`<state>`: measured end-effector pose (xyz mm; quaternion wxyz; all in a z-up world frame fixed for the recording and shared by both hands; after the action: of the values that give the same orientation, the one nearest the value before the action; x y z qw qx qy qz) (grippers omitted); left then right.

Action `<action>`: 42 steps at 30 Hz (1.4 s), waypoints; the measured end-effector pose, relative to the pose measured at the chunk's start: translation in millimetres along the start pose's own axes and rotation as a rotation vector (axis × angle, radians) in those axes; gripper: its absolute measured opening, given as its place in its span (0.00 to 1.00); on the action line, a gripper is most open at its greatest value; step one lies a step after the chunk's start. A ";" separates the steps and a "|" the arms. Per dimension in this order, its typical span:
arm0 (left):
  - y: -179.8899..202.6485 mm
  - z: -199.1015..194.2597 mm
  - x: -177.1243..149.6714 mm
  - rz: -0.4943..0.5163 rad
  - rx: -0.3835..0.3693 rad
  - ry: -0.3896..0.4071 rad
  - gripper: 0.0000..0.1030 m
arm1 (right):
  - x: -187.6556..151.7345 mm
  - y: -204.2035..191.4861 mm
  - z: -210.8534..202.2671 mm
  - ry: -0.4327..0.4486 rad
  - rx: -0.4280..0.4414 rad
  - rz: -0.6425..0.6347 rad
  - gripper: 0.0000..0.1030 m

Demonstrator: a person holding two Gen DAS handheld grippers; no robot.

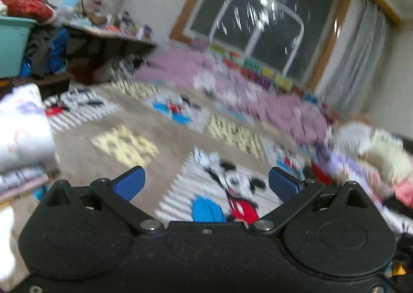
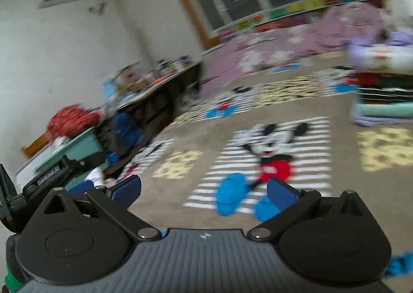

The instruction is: Fold clothes

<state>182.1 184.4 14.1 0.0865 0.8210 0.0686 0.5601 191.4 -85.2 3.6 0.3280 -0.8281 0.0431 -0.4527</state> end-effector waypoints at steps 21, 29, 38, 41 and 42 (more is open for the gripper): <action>98.1 -72.1 -50.5 0.284 0.281 -0.072 1.00 | -11.1 38.5 -89.9 0.055 -0.282 -0.104 1.00; -8.9 -168.6 -33.7 0.156 0.636 -0.053 1.00 | -47.3 -80.5 -41.4 -0.092 0.011 -0.299 1.00; -63.0 -237.1 -37.6 0.129 0.860 -0.078 1.00 | -98.8 -200.0 -12.3 -0.244 0.238 -0.428 1.00; -66.2 -239.7 -38.6 0.130 0.854 -0.097 1.00 | -107.1 -215.6 -16.5 -0.268 0.266 -0.436 1.00; -65.7 -240.4 -38.5 0.135 0.857 -0.101 1.00 | -108.1 -218.5 -18.2 -0.273 0.272 -0.437 1.00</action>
<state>-56.8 256.1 50.7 -0.2958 0.8117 0.2366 0.4446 64.5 116.1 59.6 0.3335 -0.8193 -0.2420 -0.3987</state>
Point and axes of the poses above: each gripper's, at about its wrist camera, not at the fingertips, and z roughly the way its jaws point, y to its right, x to its top, the point moved 3 cm from there along z, roughly the way its jaws point, and after that the axes turned 10 degrees about z, right-handed, at the moved point
